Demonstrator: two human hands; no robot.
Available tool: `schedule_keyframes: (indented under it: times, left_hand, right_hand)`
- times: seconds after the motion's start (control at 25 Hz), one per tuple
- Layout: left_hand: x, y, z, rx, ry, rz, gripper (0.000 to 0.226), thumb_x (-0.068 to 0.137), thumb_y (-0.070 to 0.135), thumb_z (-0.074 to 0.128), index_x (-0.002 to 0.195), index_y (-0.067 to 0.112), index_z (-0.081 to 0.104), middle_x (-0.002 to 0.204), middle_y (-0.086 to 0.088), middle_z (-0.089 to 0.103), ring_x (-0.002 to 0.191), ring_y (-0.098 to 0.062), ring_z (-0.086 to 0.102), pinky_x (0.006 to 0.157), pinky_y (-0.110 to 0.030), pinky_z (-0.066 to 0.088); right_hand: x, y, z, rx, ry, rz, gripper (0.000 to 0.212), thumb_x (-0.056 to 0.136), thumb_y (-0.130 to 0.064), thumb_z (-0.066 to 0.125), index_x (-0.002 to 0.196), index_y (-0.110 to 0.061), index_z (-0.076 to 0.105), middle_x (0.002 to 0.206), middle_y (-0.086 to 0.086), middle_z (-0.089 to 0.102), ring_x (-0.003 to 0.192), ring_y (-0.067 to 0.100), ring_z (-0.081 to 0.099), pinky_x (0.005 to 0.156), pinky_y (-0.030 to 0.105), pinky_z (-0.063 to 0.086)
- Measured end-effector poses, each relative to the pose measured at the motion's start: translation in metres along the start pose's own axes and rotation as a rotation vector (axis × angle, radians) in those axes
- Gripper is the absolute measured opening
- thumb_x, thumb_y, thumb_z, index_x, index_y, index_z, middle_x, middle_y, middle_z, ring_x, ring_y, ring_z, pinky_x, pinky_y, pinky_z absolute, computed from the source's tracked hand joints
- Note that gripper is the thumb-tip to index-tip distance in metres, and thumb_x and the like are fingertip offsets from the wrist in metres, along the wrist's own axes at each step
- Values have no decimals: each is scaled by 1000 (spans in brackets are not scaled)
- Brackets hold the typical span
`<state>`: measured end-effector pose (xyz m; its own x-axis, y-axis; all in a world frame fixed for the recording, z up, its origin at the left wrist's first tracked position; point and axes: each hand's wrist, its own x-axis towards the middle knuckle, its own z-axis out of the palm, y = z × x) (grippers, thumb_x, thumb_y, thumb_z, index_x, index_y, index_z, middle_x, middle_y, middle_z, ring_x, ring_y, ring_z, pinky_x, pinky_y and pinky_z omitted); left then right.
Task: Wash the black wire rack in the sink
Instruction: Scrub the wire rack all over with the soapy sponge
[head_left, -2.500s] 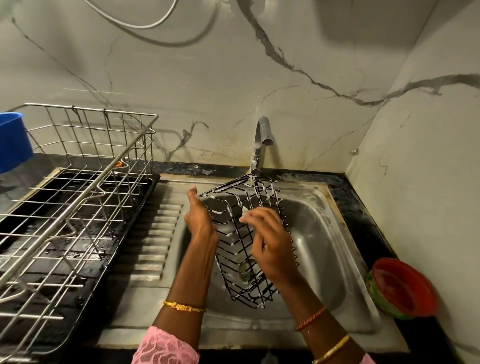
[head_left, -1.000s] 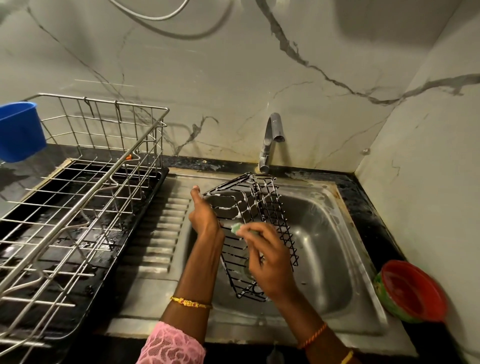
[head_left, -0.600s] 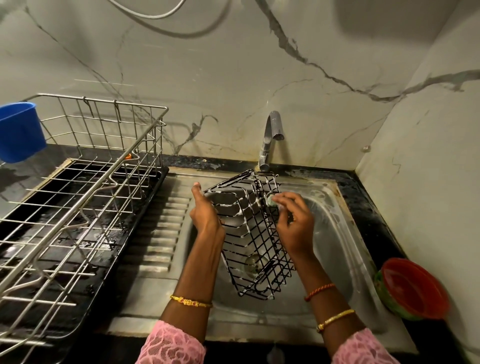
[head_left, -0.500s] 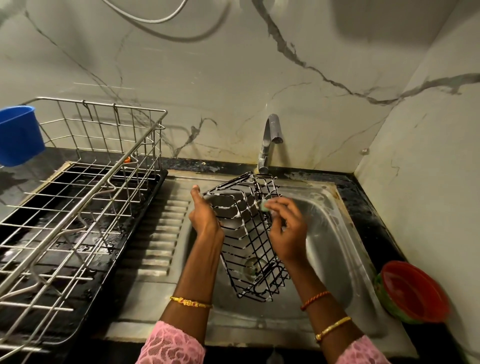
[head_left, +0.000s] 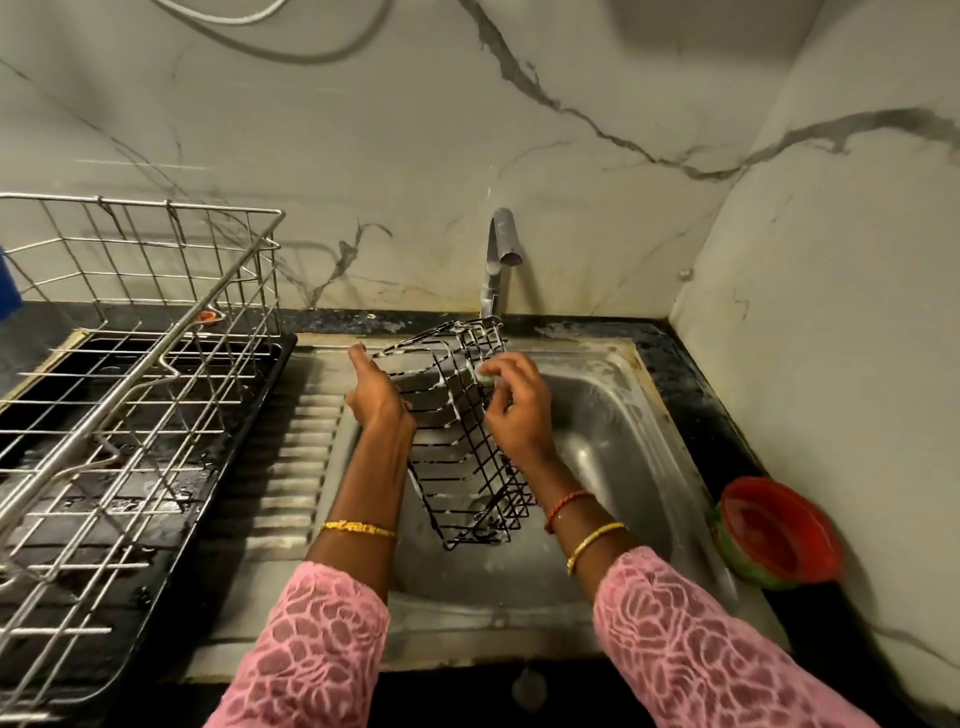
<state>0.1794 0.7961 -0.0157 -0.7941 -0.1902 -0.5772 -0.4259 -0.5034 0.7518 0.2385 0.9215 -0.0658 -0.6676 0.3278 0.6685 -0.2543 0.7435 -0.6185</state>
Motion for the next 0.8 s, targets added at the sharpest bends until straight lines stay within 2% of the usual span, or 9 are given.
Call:
schedule_keyframes:
  times: [0.04, 0.08, 0.16, 0.2, 0.28, 0.4, 0.6, 0.72, 0.8]
  left_hand:
    - [2, 1, 2, 3, 8, -5, 70, 89, 59, 49, 137, 9, 44, 114, -8, 60, 86, -20, 60, 69, -33, 51]
    - [3, 1, 3, 10, 15, -7, 70, 88, 59, 49, 135, 8, 46, 109, -8, 61, 86, -21, 61, 70, -34, 52]
    - [4, 4, 5, 27, -3, 3, 68, 88, 60, 48, 131, 6, 50, 96, -7, 60, 68, -17, 54, 54, -29, 46]
    - [4, 6, 5, 33, -19, 7, 68, 88, 60, 48, 130, 6, 50, 98, -8, 59, 64, -15, 51, 51, -27, 43]
    - [4, 8, 4, 49, -45, 18, 65, 90, 57, 48, 130, 7, 50, 98, -7, 57, 61, -11, 44, 49, -25, 36]
    - [1, 11, -1, 79, -67, 43, 63, 92, 56, 46, 133, 9, 48, 81, 0, 50, 61, -8, 38, 49, -21, 31]
    - [3, 11, -4, 66, -71, 43, 60, 92, 55, 47, 132, 10, 50, 72, 3, 43, 58, -6, 35, 45, -20, 28]
    - [4, 12, -7, 44, -53, 49, 57, 94, 52, 46, 135, 12, 48, 77, 3, 50, 56, -5, 34, 43, -18, 26]
    - [2, 13, -10, 39, -57, 52, 57, 95, 51, 45, 137, 14, 45, 105, -2, 60, 58, -5, 37, 43, -17, 28]
  right_hand:
    - [-5, -10, 3, 25, -26, -52, 34, 77, 12, 40, 96, -3, 63, 103, 13, 57, 100, 21, 55, 86, 33, 52]
    - [-14, -21, 7, 44, -69, -121, 37, 75, 15, 40, 97, -4, 63, 103, 13, 57, 102, 22, 54, 88, 33, 50]
    - [-38, -38, 11, 51, -163, -278, 43, 70, 18, 41, 100, -5, 61, 102, 13, 57, 104, 21, 51, 94, 29, 46]
    - [-43, -38, 10, 46, -185, -315, 44, 69, 18, 41, 101, -6, 60, 102, 12, 57, 105, 21, 51, 95, 28, 44]
    - [-31, -24, 6, 38, -154, -234, 43, 72, 17, 40, 103, -6, 60, 105, 11, 55, 105, 21, 51, 93, 29, 47]
    - [-2, 12, -3, -7, -36, -24, 33, 81, 10, 40, 101, -5, 61, 107, 12, 56, 103, 22, 54, 89, 30, 51]
    - [15, 33, -9, -7, 35, 263, 26, 86, 12, 47, 102, -1, 62, 107, 16, 59, 94, 23, 58, 73, 1, 43]
    - [6, 21, -5, 23, 96, 163, 24, 83, 14, 49, 98, 1, 63, 101, 13, 61, 90, 15, 55, 78, 2, 43]
    - [1, 16, -5, 51, 129, 84, 22, 83, 14, 52, 98, 2, 63, 100, 9, 59, 90, 12, 55, 80, 8, 47]
